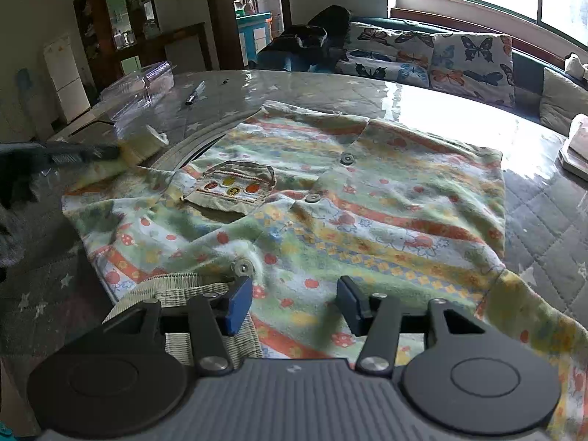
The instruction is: Fold clothes
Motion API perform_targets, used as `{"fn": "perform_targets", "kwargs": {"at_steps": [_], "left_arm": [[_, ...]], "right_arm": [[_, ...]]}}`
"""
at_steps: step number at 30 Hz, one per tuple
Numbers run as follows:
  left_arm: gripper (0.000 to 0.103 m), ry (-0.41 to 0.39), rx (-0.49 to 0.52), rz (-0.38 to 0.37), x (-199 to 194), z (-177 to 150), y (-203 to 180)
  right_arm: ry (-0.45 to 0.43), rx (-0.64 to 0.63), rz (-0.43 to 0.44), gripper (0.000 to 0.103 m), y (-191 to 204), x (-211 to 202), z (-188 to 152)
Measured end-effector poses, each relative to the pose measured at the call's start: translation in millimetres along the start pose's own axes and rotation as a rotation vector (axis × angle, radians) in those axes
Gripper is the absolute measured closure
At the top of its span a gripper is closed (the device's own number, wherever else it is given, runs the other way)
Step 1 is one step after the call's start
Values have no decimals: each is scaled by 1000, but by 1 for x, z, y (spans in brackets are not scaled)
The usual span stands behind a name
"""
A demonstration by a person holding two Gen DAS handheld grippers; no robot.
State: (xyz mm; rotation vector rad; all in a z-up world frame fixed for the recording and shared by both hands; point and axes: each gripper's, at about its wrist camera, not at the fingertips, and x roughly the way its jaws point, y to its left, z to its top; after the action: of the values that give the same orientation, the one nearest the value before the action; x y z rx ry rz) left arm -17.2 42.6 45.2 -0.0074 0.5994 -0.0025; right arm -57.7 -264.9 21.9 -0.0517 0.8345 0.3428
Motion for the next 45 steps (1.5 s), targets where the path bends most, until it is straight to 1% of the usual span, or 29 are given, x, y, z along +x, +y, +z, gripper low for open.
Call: {"fn": "perform_targets", "kwargs": {"at_steps": [2,4,7,8,10,12,13,15,18,21,23,25,28,30,31,33,34,37,42,45], "left_arm": [[101,-11,-90,45,-8,0,22],[101,-3,-179,101,-13,-6,47],[101,33,-246,160,-14,-20,72],[101,45,-258,173,-14,-25,78],[101,69,-282,181,-12,-34,85],[99,70,-263,202,-13,-38,84],[96,69,-254,213,-13,-41,83],[95,71,-244,234,-15,-40,82],[95,66,-253,240,-21,-37,81],[95,50,-238,197,-24,-31,70],[94,47,-209,145,-24,-27,56],[87,47,-175,86,-24,-24,40],[84,68,-101,23,-14,-24,13],[83,84,-57,7,-7,-26,-1],[78,97,-40,0,-3,-29,-5],[72,92,11,23,-2,-33,-13],[67,89,37,36,-2,-35,-17],[61,86,56,52,-3,-37,-16],[59,106,36,87,-1,-33,-8],[59,103,32,84,-8,-28,-9]], "right_arm": [[0,-3,-3,50,0,0,0],[0,-6,-6,50,1,1,0],[0,-10,-11,48,1,2,0],[0,-11,-12,45,2,2,0],[0,-12,-15,45,1,2,0],[1,-14,-16,45,2,2,0],[0,-12,-18,45,2,2,0],[-4,-5,-15,45,2,-1,-1],[-9,-18,9,45,8,-7,-4],[-5,-44,21,45,15,-9,-7],[-4,-60,25,45,20,-10,-8],[-3,-79,28,45,24,-12,-9],[10,-100,37,45,30,-13,-14],[13,-116,32,44,32,-14,-19],[11,-122,31,44,33,-16,-21],[10,-125,33,44,34,-21,-23],[5,-124,35,44,33,-24,-24],[-6,-109,39,44,29,-33,-28],[2,-70,41,44,19,-40,-41],[-23,-36,33,44,12,-52,-44]]}}
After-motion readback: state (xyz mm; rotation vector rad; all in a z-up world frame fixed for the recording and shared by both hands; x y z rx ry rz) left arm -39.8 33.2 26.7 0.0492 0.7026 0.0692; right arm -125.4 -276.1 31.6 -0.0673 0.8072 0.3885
